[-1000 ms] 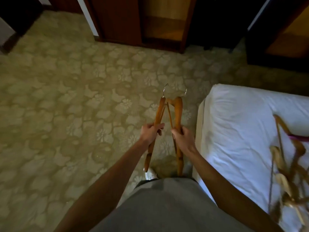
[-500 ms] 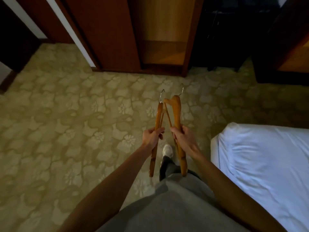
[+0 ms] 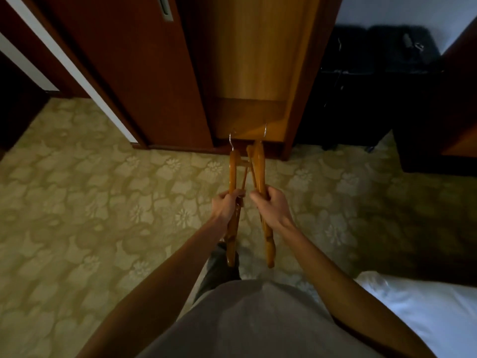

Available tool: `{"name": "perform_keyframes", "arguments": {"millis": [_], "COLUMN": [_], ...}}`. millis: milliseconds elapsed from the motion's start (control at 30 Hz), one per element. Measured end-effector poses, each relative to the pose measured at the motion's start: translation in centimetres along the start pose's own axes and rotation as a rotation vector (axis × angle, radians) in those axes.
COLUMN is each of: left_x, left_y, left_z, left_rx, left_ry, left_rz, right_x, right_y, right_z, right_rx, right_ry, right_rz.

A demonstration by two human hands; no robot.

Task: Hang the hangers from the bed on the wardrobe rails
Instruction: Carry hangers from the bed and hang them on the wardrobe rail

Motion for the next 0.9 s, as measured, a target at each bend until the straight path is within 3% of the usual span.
{"name": "perform_keyframes", "arguments": {"millis": [467, 900], "left_x": [-24.7, -37.4], "left_y": [-0.1, 5.3], "left_z": [25.6, 50.4], "left_rx": [0.035, 0.051], "left_ry": [0.144, 0.245], "left_rz": [-0.050, -0.142], "right_x": [-30.1, -50.5], "right_y": [7.6, 3.9], "right_z": [-16.0, -34.1], "right_rx": [-0.088, -0.121], "right_ry": [0.036, -0.101], "right_rz": [0.214, 0.257]}}
Point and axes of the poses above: each hand's wrist, its own x-axis away from the middle knuckle, its own y-axis out of the palm, z = x × y, the point moved 3 cm from there along -x, towards the middle knuckle, and after that the axes turned 7 degrees about z, right-handed, at the moved point
